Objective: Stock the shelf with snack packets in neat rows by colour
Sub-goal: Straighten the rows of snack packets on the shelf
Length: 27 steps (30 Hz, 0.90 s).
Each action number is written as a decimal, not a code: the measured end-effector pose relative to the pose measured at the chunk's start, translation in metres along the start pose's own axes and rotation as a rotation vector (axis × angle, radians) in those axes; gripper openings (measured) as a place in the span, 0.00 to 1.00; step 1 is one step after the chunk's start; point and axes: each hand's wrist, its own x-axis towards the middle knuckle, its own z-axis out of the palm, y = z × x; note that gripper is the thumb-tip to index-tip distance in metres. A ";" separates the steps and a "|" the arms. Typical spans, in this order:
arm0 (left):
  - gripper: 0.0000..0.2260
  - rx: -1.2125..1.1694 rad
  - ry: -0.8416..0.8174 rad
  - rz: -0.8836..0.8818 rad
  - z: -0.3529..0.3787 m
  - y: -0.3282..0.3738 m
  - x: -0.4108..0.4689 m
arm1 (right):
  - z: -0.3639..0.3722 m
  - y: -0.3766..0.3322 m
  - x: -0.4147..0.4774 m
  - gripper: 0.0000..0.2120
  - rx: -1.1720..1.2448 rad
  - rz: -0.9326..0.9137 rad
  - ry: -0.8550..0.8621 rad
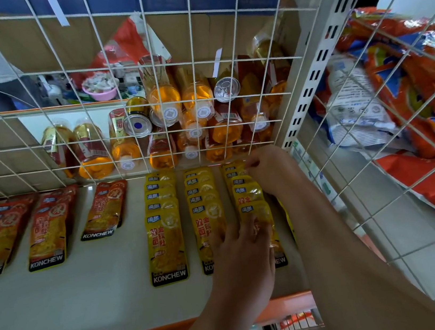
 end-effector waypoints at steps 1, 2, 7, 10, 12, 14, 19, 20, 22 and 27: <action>0.19 0.002 -0.002 0.001 0.000 0.000 0.000 | 0.001 0.001 0.000 0.11 -0.015 0.002 -0.005; 0.19 0.005 -0.002 0.004 0.000 0.000 0.000 | 0.002 0.002 -0.001 0.11 -0.040 0.002 -0.011; 0.19 0.008 0.001 0.017 -0.001 0.000 0.000 | 0.014 0.004 0.005 0.13 -0.145 0.040 -0.015; 0.19 0.014 -0.018 0.018 0.001 0.000 0.000 | 0.026 0.006 0.010 0.17 -0.142 0.085 -0.020; 0.19 0.014 -0.026 0.020 0.001 0.000 0.000 | 0.027 0.004 0.008 0.16 -0.161 0.080 -0.022; 0.20 0.011 -0.028 0.023 0.001 0.000 0.000 | 0.026 0.001 0.004 0.14 -0.223 0.033 -0.055; 0.19 0.000 -0.012 0.037 0.000 0.002 -0.001 | 0.026 0.002 0.005 0.13 -0.238 0.003 -0.067; 0.19 -0.002 -0.008 0.036 0.000 0.001 -0.001 | 0.026 0.002 0.006 0.13 -0.239 0.004 -0.073; 0.19 -0.009 0.003 0.035 0.001 0.001 -0.001 | 0.026 0.001 0.006 0.13 -0.231 0.000 -0.076; 0.18 -0.029 0.021 0.036 0.001 0.002 -0.001 | 0.027 0.001 0.007 0.15 -0.200 -0.005 -0.123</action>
